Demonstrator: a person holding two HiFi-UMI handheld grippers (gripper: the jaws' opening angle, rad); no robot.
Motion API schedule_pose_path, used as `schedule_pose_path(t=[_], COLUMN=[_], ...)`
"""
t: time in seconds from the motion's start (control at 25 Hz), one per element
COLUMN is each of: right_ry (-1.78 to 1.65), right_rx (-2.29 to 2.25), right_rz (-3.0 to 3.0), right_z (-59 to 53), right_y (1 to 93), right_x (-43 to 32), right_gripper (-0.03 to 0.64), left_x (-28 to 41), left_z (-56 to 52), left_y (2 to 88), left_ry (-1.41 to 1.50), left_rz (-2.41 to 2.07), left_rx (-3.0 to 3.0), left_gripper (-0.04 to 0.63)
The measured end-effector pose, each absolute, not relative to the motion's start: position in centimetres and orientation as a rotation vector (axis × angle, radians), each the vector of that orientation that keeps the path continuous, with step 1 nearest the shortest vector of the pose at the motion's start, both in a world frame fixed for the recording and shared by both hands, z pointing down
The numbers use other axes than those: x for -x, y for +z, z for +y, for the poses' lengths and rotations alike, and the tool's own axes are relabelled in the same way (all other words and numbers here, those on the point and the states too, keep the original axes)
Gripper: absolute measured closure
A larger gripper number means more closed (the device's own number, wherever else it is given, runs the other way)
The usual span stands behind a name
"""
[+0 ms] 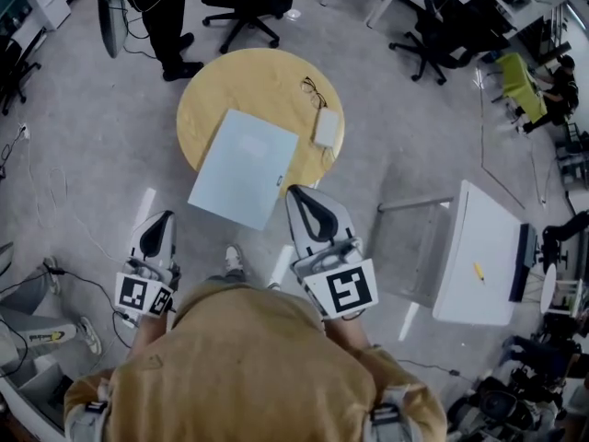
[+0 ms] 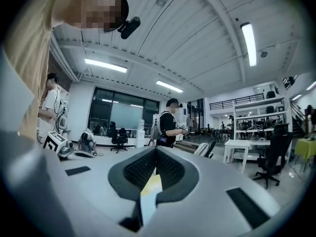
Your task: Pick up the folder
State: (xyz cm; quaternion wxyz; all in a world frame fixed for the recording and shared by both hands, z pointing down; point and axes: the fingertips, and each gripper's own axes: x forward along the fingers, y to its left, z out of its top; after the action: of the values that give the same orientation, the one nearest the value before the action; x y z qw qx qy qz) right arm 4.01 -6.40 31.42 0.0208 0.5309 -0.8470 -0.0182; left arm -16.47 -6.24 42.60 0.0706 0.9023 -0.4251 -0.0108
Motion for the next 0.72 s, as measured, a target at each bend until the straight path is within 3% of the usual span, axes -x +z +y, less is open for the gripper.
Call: schedule_pose_path(t=[0.72], right_ry=[-0.067], right_rx=[-1.723], right_rz=[-2.563], right_z=[-8.8], right_y=[29.0], right_x=[-2.4], right_gripper=[0.617], left_x=[17.2], left_z=[-11.2], left_y=[43.8], left_ry=[-0.148], left_rz=[-1.124], left_rx=[-2.656], left_gripper=[0.592])
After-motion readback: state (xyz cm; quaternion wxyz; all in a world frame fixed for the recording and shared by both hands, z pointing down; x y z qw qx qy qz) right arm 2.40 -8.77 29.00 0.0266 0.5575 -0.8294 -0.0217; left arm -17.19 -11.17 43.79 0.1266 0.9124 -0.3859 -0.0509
